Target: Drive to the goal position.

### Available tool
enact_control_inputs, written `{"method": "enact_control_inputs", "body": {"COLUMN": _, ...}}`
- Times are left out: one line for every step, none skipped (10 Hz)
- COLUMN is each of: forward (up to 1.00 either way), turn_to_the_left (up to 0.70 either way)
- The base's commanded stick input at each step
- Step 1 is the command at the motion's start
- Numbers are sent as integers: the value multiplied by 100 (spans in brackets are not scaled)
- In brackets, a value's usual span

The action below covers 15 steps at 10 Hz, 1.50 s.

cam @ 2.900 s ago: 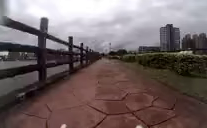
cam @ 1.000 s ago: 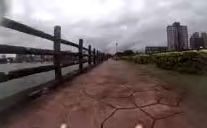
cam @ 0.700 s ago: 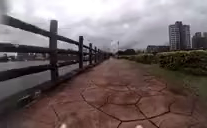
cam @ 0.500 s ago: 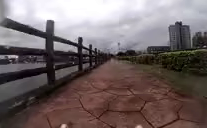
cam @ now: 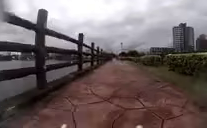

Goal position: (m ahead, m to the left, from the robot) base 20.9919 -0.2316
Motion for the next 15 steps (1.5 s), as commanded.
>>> {"method": "enact_control_inputs", "body": {"forward": 85, "turn_to_the_left": -33}}
{"method": "enact_control_inputs", "body": {"forward": 85, "turn_to_the_left": -33}}
{"method": "enact_control_inputs", "body": {"forward": 85, "turn_to_the_left": -32}}
{"method": "enact_control_inputs", "body": {"forward": 85, "turn_to_the_left": -5}}
{"method": "enact_control_inputs", "body": {"forward": 85, "turn_to_the_left": 1}}
{"method": "enact_control_inputs", "body": {"forward": 85, "turn_to_the_left": 1}}
{"method": "enact_control_inputs", "body": {"forward": 85, "turn_to_the_left": 1}}
{"method": "enact_control_inputs", "body": {"forward": 85, "turn_to_the_left": 1}}
{"method": "enact_control_inputs", "body": {"forward": 85, "turn_to_the_left": 1}}
{"method": "enact_control_inputs", "body": {"forward": 85, "turn_to_the_left": 1}}
{"method": "enact_control_inputs", "body": {"forward": 85, "turn_to_the_left": 1}}
{"method": "enact_control_inputs", "body": {"forward": 85, "turn_to_the_left": 1}}
{"method": "enact_control_inputs", "body": {"forward": 85, "turn_to_the_left": 1}}
{"method": "enact_control_inputs", "body": {"forward": 85, "turn_to_the_left": 1}}
{"method": "enact_control_inputs", "body": {"forward": 85, "turn_to_the_left": 1}}
